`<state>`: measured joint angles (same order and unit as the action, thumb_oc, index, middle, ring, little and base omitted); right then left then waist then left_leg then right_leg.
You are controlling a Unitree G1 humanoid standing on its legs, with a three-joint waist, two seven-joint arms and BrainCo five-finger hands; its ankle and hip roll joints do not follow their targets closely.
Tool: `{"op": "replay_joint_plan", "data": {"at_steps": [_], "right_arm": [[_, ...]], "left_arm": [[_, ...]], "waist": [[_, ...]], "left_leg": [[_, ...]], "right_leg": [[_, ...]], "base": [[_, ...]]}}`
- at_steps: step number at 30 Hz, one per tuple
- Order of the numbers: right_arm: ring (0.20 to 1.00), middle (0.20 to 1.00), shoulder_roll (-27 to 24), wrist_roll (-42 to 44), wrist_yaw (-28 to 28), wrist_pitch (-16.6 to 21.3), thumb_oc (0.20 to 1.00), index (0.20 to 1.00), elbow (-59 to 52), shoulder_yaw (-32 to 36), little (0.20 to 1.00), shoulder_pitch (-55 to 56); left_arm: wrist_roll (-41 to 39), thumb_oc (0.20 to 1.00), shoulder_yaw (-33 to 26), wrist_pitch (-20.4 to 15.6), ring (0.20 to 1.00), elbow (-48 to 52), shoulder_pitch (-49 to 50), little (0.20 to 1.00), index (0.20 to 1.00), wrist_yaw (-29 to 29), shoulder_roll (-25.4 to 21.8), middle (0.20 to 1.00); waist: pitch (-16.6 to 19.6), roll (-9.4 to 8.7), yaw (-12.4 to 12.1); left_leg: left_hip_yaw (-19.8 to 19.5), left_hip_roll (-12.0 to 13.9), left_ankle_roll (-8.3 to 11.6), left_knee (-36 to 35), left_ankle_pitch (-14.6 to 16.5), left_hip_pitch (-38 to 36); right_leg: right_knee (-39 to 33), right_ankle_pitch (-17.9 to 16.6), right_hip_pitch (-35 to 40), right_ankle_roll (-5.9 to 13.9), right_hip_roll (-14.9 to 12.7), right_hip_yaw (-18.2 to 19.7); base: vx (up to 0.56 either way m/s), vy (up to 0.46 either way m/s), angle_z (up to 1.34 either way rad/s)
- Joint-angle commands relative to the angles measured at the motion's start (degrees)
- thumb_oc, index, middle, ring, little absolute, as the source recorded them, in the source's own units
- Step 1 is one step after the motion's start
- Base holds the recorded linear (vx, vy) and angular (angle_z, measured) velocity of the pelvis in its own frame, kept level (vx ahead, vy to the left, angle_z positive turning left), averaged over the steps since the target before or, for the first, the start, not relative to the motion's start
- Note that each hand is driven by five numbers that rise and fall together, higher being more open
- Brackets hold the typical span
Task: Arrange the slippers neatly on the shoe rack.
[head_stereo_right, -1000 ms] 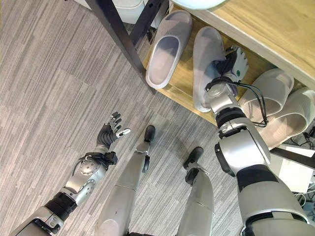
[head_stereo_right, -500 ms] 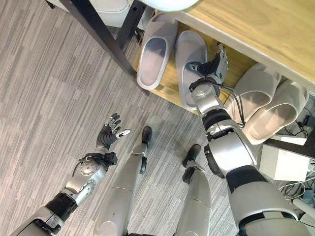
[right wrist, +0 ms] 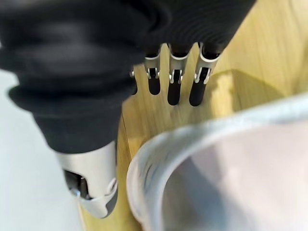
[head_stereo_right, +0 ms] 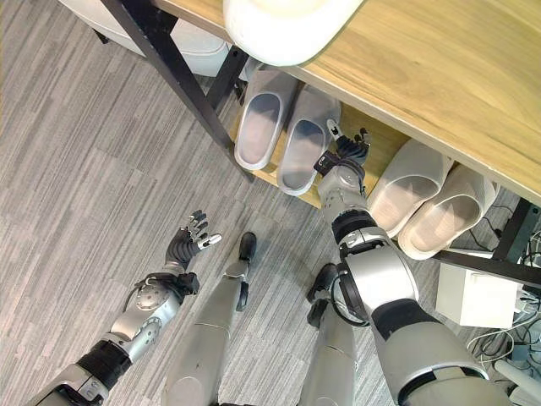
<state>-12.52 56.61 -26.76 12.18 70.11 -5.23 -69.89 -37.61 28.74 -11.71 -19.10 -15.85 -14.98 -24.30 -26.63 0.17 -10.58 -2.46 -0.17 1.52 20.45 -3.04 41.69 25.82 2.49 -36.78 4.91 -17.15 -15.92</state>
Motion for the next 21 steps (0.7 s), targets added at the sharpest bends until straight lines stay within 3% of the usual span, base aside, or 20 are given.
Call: {"op": "replay_joint_plan", "data": {"at_steps": [1,4,14,20,21], "right_arm": [[1.0,1.0,0.8,3.4,2.48,0.19,1.0,1.0,1.11,1.0,1.0,-1.88],[1.0,1.0,-1.29,4.54,2.63,0.12,1.0,1.0,2.64,1.55,1.0,-4.26],[1.0,1.0,-1.26,10.19,3.98,1.07,1.0,1.0,3.81,2.93,1.0,-6.34],[1.0,1.0,-5.62,6.72,5.02,-0.1,1.0,1.0,3.87,1.18,1.0,-7.07],[1.0,1.0,-6.01,0.73,6.05,-1.64,1.0,1.0,3.04,-2.23,1.0,-5.85]], "left_arm": [[-1.08,1.0,-0.1,-1.23,1.0,2.56,-0.06,1.0,1.0,0.91,-0.25,1.0],[-1.16,1.0,0.72,-1.04,1.0,2.65,0.14,1.0,1.0,1.18,-0.14,1.0],[-1.39,1.0,1.99,-0.59,1.0,1.93,-0.99,1.0,1.0,1.38,0.66,1.0],[-0.56,1.0,2.01,-0.66,1.0,1.47,-0.6,1.0,1.0,2.18,0.55,1.0],[0.16,1.0,1.69,-0.71,1.0,0.72,-0.56,1.0,1.0,2.46,0.44,1.0]], "waist": [[-0.59,1.88,-3.21],[-0.39,2.46,-3.83],[-0.44,3.04,-4.36],[-0.44,3.64,-5.11],[-0.32,3.28,-4.87]], "left_leg": [[-1.89,-2.43,-0.68,0.74,5.92,-1.66],[-2.06,-2.61,-0.74,1.07,6.02,-1.18],[-2.19,-2.75,-0.77,1.03,6.13,-0.86],[-2.13,-2.86,-0.6,1.01,5.96,-0.98],[-1.98,-2.67,-0.53,0.74,5.72,-1.52]], "right_leg": [[3.98,4.77,4.57,4.36,0.08,0.71],[4.5,5.14,4.03,4.38,-0.08,0.61],[4.67,5.39,3.94,4.52,-0.29,0.72],[4.92,5.53,4.01,4.64,-0.65,0.33],[4.69,5.37,4.25,4.61,-0.49,0.5]], "base": [[0.0,0.0,0.0],[0.0,-0.009,0.04],[0.0,-0.001,0.01],[0.01,-0.002,0.09],[0.0,0.01,0.04]]}}
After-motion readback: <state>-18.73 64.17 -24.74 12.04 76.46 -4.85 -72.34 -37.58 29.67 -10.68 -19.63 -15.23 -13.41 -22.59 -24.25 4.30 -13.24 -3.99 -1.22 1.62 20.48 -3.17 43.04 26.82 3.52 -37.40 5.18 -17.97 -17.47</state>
